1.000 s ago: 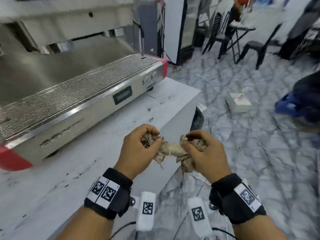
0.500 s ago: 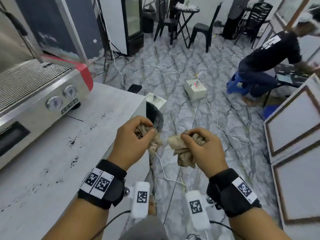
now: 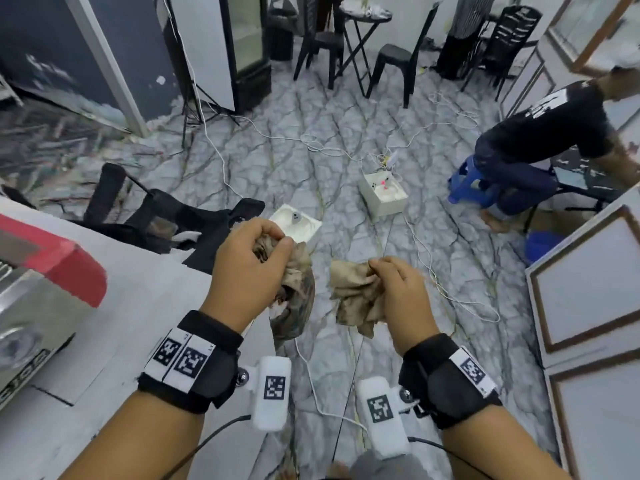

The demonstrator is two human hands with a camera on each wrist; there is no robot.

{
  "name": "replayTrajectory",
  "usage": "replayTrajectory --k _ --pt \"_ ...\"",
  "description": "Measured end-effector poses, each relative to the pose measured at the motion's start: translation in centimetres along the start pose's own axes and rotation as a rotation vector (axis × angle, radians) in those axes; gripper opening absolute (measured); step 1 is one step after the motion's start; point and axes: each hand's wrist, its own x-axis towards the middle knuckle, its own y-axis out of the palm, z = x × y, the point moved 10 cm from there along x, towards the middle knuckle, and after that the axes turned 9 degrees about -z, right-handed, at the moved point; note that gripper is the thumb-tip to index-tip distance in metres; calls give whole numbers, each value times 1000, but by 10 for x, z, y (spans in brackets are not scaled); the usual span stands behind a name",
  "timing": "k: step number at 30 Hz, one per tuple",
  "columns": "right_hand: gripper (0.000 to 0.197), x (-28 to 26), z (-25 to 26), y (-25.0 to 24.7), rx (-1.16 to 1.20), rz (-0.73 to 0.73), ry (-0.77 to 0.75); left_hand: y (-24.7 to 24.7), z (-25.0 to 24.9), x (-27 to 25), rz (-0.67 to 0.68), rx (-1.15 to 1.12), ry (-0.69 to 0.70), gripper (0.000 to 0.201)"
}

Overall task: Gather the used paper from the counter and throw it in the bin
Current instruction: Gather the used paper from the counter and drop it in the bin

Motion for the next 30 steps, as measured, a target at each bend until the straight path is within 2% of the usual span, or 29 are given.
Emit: replayTrajectory --k 3,6,9,12,16,21,24,27,30 --pt "24 47 -11 25 53 68 83 9 17 36 -70 39 -46 9" --pt "18 97 -24 51 54 114 111 23 32 65 -104 78 -86 13" --pt "12 158 -42 97 43 236 151 42 54 101 -161 131 -152 15" --pt "10 218 -57 150 -1 389 193 63 83 136 -268 151 -278 12" --pt "11 268 -89 196 -30 520 361 93 133 154 -363 115 -531 12" --pt "6 303 -147 237 -151 636 508 109 199 151 -555 26 -818 9" --pt "19 309 -192 255 -244 670 573 117 242 134 -698 4 -981 10" --pt "29 312 -251 268 -407 733 594 135 291 105 -829 34 -1152 19" --pt "30 313 -325 272 -562 767 639 164 339 74 -859 105 -1298 23"
